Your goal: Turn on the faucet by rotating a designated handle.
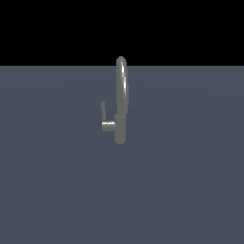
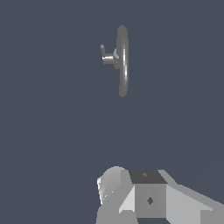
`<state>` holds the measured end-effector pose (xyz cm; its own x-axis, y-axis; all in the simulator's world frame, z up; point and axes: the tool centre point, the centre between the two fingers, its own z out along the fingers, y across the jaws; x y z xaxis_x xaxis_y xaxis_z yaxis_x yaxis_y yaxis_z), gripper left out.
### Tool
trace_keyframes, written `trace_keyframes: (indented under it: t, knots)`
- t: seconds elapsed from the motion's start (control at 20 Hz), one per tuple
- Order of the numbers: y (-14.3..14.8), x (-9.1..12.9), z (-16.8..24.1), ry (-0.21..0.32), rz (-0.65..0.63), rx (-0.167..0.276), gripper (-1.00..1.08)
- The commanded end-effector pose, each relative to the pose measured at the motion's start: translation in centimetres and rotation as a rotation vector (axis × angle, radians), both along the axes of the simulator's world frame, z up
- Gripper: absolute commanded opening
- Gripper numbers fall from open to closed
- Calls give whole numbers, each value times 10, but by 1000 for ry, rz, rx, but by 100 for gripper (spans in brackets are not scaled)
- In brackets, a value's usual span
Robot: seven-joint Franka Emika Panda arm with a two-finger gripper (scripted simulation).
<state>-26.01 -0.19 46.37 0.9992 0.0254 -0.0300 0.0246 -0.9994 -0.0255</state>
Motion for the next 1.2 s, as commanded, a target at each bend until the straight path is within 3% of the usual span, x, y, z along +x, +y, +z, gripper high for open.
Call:
trace_keyframes:
  t: [0.0,0.65,1.15]
  knots:
    - [0,0,0,0,0,0,-100]
    - [-1,4,8,-9,25,8,-100]
    - [11,8,33,-97,-84,-27,-100]
